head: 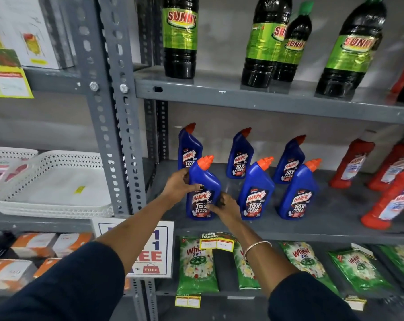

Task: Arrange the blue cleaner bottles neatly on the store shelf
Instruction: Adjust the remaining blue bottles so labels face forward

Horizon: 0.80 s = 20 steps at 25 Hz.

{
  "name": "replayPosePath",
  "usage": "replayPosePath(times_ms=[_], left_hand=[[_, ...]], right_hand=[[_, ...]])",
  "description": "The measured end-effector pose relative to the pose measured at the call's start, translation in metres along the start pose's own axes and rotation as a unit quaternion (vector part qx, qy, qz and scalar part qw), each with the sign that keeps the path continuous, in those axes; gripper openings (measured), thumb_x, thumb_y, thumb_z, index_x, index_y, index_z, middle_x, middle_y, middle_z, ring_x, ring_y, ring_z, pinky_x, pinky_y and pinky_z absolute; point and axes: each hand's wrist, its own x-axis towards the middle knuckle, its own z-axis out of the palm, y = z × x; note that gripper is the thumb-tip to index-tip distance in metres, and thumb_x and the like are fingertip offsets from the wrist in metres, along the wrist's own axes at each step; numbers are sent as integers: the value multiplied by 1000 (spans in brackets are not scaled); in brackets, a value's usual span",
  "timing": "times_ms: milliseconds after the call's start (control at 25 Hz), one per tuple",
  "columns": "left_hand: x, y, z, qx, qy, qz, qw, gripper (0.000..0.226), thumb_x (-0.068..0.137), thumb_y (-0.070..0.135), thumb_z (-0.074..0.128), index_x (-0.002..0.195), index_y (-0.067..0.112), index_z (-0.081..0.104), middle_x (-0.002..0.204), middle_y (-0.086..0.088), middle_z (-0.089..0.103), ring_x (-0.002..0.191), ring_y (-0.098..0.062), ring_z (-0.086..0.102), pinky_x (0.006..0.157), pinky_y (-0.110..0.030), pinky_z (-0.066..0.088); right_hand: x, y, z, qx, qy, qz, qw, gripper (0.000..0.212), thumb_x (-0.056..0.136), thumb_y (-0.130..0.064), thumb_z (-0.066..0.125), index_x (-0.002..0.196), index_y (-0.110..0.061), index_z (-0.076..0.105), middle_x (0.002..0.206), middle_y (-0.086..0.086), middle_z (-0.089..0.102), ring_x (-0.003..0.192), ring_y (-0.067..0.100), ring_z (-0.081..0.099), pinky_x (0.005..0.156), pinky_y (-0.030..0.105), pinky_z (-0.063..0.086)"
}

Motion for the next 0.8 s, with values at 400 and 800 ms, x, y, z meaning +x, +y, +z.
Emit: replayPosePath(times_ms=[400,800], left_hand=[[2,1,-21,-19,7,-33,999,40,73,3,68,110,9,54,96,-1,62,78,-8,59,73,-26,51],[-4,1,-28,-48,9,-44,998,40,75,2,66,113,8,52,97,0,60,86,-11,58,69,-20,48]], right_hand=[[9,-4,31,-26,22,4,999,45,68,-12,76,108,-4,57,107,17,68,100,29,63,91,45,52],[7,-6,39,-23,18,-8,1000,42,71,-11,74,109,-5,56,111,15,67,103,26,62,92,40,51]])
